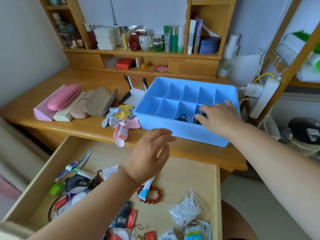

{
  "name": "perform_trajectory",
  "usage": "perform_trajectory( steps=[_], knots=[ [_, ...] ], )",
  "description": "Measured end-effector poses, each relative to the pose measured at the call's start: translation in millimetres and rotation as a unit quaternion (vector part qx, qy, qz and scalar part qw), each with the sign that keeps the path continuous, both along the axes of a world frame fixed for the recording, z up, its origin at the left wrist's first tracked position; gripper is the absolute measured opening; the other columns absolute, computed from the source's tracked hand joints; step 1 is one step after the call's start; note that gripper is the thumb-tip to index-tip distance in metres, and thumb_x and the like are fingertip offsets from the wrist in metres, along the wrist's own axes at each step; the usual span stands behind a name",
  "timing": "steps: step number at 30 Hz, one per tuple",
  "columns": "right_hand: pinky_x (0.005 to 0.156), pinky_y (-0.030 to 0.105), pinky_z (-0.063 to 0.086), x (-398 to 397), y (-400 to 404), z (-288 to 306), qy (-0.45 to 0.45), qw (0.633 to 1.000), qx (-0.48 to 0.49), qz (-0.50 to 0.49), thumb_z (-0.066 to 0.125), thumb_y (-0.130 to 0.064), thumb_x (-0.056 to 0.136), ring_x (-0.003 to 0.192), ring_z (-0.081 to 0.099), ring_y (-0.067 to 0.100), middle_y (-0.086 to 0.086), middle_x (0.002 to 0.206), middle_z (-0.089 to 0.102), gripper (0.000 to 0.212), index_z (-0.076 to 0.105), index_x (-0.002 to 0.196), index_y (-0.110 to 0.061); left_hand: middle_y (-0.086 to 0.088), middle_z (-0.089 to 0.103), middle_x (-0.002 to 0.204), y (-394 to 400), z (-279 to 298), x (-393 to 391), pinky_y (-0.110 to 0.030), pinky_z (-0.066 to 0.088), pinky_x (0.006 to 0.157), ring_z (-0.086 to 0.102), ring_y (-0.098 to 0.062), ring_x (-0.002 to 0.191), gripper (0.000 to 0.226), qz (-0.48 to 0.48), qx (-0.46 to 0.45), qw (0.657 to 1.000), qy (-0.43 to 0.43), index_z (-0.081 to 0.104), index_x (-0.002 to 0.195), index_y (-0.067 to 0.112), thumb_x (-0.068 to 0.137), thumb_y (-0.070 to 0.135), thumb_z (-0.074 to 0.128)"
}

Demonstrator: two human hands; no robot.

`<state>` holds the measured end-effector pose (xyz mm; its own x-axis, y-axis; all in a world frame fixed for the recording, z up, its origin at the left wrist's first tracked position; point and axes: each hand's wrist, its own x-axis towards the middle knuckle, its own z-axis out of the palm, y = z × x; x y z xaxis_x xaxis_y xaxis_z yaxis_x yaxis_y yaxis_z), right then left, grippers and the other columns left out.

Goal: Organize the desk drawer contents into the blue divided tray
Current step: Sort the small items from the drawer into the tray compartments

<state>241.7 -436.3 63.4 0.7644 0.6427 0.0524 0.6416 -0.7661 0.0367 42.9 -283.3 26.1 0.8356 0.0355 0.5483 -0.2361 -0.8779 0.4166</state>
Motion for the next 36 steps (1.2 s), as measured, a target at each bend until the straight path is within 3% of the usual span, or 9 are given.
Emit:
perform_trajectory(
  steps=[3,6,11,15,20,26,29,32,36],
  knots=[
    [0.090,0.042,0.035,-42.4,-9.8,-12.7,-0.162,0.971,0.154,0.089,0.044,-0.041,0.092,0.090,0.053,0.033,0.008,0.087,0.062,0.039,0.069,0.092,-0.011,0.004,0.063,0.096,2.4,-30.2,-61.8,-0.014,0.043,0.083,0.056,-0.005,0.092,0.022,0.052,-0.061,0.995,0.053,0.068,0.099,0.012,0.088,0.012,0.049],
    [0.077,0.038,0.042,-102.0,-20.7,-40.4,-0.135,0.931,0.246,0.235,0.050,-0.026,0.088,0.079,0.054,0.025,0.002,0.081,0.061,0.022,0.067,0.081,-0.014,0.016,0.064,0.084,3.2,-66.8,-108.8,-0.006,0.042,0.070,0.059,0.004,0.081,0.023,0.151,-0.177,0.952,0.197,0.070,0.092,0.020,0.088,0.003,0.056],
    [0.101,0.029,0.037,-164.2,-29.5,-126.6,0.230,0.957,-0.027,0.173,0.053,-0.041,0.089,0.122,0.046,0.016,-0.005,0.131,0.051,0.040,0.054,0.127,-0.029,0.009,0.069,0.083,9.3,-109.0,-155.5,-0.015,0.045,0.063,0.062,-0.005,0.073,0.028,0.284,-0.275,0.855,0.336,0.070,0.093,0.027,0.088,0.005,0.053],
    [0.110,0.033,0.030,-172.5,-40.8,-160.7,0.275,0.942,-0.152,0.121,0.063,-0.014,0.080,0.138,0.028,0.021,-0.004,0.153,0.023,0.073,0.032,0.144,-0.034,0.006,0.069,0.081,13.4,-117.0,-165.5,-0.021,0.044,0.057,0.060,-0.012,0.065,0.024,0.322,-0.327,0.829,0.320,0.066,0.098,0.029,0.091,0.011,0.052],
    [0.077,0.029,0.034,-162.8,-43.0,-158.4,0.157,0.974,-0.126,0.101,0.051,-0.008,0.083,0.104,0.054,0.017,-0.006,0.112,0.059,0.030,0.056,0.105,-0.029,0.008,0.069,0.088,12.8,-122.2,-159.1,-0.013,0.040,0.053,0.056,0.000,0.061,0.025,0.301,-0.336,0.827,0.335,0.066,0.099,0.029,0.091,0.010,0.052],
    [0.059,0.019,0.041,-151.6,-35.2,-129.3,0.255,0.965,0.066,0.004,0.052,-0.028,0.090,0.073,0.056,0.003,-0.014,0.078,0.059,0.011,0.055,0.080,-0.033,0.003,0.069,0.084,15.7,-119.7,-154.1,-0.026,0.052,0.068,0.064,-0.013,0.077,0.030,0.314,-0.351,0.826,0.310,0.065,0.085,0.035,0.089,0.006,0.055],
    [0.062,0.024,0.046,-142.2,-14.6,-83.8,0.347,0.909,0.230,-0.016,0.057,-0.024,0.089,0.070,0.059,0.008,-0.006,0.076,0.063,0.015,0.057,0.077,-0.031,-0.001,0.069,0.082,18.6,-120.5,-150.8,-0.023,0.050,0.069,0.063,-0.014,0.077,0.032,0.317,-0.354,0.832,0.287,0.065,0.082,0.033,0.088,0.003,0.057],
    [0.055,0.033,0.053,-120.3,14.0,-26.4,0.454,0.782,0.422,-0.067,0.060,-0.011,0.087,0.064,0.064,0.019,0.005,0.074,0.068,0.016,0.064,0.074,-0.019,0.003,0.067,0.085,24.6,-125.3,-148.0,-0.011,0.044,0.069,0.059,-0.009,0.074,0.031,0.289,-0.341,0.840,0.306,0.064,0.087,0.032,0.088,0.003,0.057],
    [0.042,0.023,0.048,-79.2,65.4,32.2,0.503,0.657,0.545,-0.135,0.058,-0.004,0.088,0.049,0.063,0.014,0.008,0.066,0.067,0.011,0.064,0.080,-0.007,0.021,0.045,0.113,52.5,-119.7,-147.4,0.000,0.037,0.083,0.044,0.011,0.098,0.029,0.133,-0.336,0.809,0.464,0.033,0.123,0.036,0.095,0.032,0.041]
  ],
)
